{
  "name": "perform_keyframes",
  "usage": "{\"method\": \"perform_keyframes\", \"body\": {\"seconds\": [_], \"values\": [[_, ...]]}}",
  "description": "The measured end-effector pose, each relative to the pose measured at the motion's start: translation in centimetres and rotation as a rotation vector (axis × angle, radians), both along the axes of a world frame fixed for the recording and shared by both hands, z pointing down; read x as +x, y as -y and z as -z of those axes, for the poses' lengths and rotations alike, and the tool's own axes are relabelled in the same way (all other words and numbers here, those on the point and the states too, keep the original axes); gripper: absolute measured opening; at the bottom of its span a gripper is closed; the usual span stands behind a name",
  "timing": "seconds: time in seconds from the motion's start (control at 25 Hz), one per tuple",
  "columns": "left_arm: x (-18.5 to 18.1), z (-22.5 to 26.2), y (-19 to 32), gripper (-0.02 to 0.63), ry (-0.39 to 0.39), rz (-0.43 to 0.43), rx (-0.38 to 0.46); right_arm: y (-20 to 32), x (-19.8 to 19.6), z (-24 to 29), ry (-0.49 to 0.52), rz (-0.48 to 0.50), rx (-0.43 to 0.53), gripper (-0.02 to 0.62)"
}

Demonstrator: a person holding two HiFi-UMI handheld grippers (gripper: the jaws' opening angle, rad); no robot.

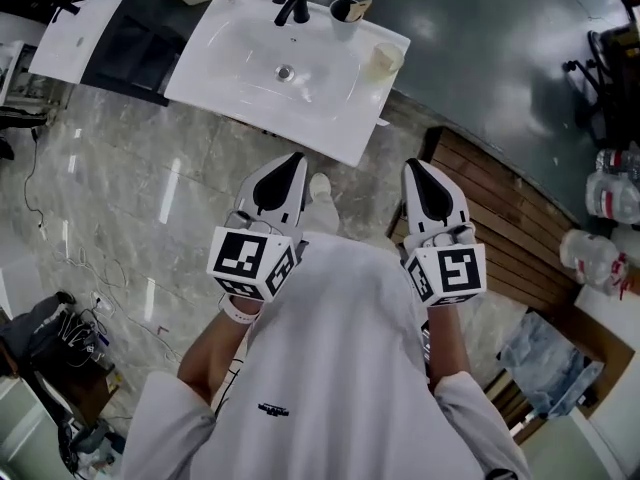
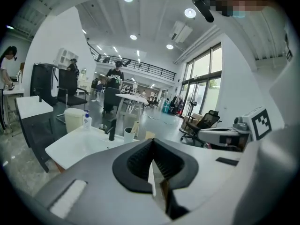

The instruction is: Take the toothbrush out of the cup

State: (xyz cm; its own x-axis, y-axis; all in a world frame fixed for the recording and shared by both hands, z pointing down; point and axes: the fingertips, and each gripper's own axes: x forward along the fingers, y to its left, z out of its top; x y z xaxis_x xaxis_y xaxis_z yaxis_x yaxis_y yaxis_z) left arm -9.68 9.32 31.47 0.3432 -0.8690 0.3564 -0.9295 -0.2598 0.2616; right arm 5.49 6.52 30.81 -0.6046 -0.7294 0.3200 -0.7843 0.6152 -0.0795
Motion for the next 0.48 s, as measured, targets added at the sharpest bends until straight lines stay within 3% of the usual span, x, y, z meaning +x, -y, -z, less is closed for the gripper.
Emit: {"method": "perform_keyframes", "body": {"seconds": [0.24,0.48], "values": [[-2.0,-0.1,4.6,0.006,-0.003,0.002,0.0,4.9,-1.5,0.6,-0.015,-0.018,0.025,0.009],[-1.5,0.0,7.5,0.006,-0.003,0.001,-0.001,8.2,-1.3,0.5,-0.032,-0.002,0.042,0.009]]}}
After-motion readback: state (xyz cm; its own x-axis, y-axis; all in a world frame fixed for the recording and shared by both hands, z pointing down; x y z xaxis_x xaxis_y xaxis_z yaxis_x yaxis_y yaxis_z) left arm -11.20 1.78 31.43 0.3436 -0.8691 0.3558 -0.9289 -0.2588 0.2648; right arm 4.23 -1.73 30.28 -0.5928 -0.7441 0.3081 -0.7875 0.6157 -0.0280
